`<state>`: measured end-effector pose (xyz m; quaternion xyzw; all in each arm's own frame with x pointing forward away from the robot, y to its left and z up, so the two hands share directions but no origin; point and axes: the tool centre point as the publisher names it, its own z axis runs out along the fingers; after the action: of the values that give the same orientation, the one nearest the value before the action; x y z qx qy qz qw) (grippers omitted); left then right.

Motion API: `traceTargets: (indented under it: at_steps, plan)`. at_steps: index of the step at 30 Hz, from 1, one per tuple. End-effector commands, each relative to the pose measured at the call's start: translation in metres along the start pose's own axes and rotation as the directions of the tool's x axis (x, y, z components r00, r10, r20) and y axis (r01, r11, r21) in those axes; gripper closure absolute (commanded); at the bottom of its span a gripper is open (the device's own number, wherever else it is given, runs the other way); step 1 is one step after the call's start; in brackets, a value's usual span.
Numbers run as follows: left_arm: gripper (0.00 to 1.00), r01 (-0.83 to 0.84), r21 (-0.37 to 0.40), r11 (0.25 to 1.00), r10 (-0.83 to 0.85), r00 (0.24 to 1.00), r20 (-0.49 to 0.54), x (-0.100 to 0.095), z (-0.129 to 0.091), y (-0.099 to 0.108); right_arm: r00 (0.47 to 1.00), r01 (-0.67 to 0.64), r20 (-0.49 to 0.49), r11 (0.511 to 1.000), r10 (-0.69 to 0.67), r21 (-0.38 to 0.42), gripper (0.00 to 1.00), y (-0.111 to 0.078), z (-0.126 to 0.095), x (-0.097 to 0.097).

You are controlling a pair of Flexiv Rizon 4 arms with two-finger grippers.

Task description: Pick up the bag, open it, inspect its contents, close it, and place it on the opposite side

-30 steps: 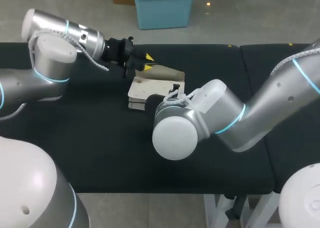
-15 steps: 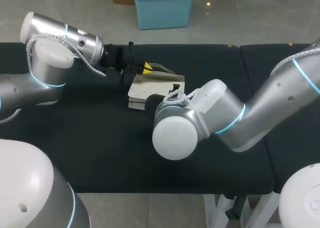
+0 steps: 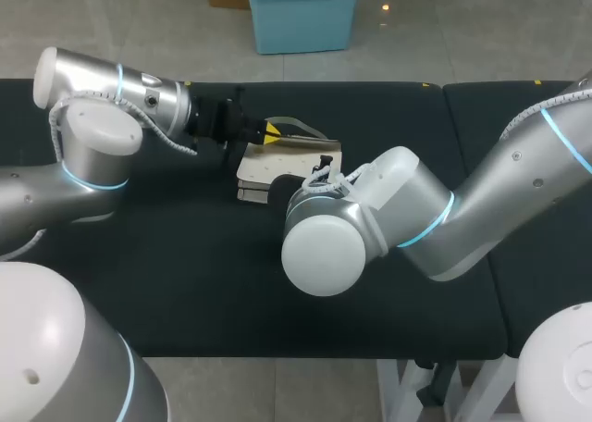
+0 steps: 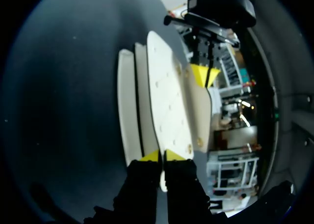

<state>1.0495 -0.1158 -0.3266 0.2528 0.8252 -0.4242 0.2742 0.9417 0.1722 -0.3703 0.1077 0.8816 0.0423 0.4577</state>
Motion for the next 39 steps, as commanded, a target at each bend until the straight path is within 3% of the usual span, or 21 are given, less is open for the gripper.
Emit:
traceTargets:
  at_steps: [1,9,11,13,14,18,25,32,39]
  plan:
    - [0.85,0.004,-0.006,1.000,-0.004,1.000,0.008,-0.002,0.004,0.004,1.000,-0.001,0.002,1.000,0.001,-0.002,1.00,0.000,0.001,0.001]
    - [0.85,0.016,-0.006,1.000,-0.016,1.000,0.009,-0.012,0.007,0.008,1.000,-0.001,0.002,1.000,0.001,-0.002,1.00,0.000,0.001,0.001]
    - [0.76,0.018,-0.003,1.000,-0.018,1.000,0.009,-0.015,0.007,0.009,1.000,-0.001,0.002,1.000,0.001,-0.002,1.00,0.000,0.001,0.001]
    - [0.83,0.028,0.001,1.000,-0.028,1.000,0.011,-0.017,0.008,0.010,1.000,-0.001,0.002,1.000,0.001,-0.002,1.00,0.000,0.001,0.001]
    - [0.98,0.029,0.001,1.000,-0.029,1.000,0.011,-0.017,0.008,0.010,1.000,-0.001,0.002,1.000,0.001,-0.002,1.00,0.000,0.001,0.001]
    - [1.00,0.029,0.000,1.000,-0.029,1.000,0.002,-0.016,0.008,0.011,1.000,-0.001,0.002,1.000,0.001,-0.002,1.00,0.000,0.001,0.001]
    - [1.00,-0.004,0.039,0.999,0.004,1.000,-0.005,0.003,0.000,0.004,1.000,-0.001,0.002,1.000,0.001,-0.002,1.00,0.000,0.001,0.001]
    - [1.00,-0.100,0.021,0.995,0.099,0.995,0.033,0.028,0.002,-0.004,1.000,-0.001,0.002,1.000,0.001,-0.002,1.00,0.000,0.001,0.001]
    - [1.00,-0.167,0.022,0.986,0.166,0.984,0.069,0.035,0.002,-0.006,1.000,-0.001,0.002,1.000,0.001,-0.002,1.00,0.000,0.001,0.001]
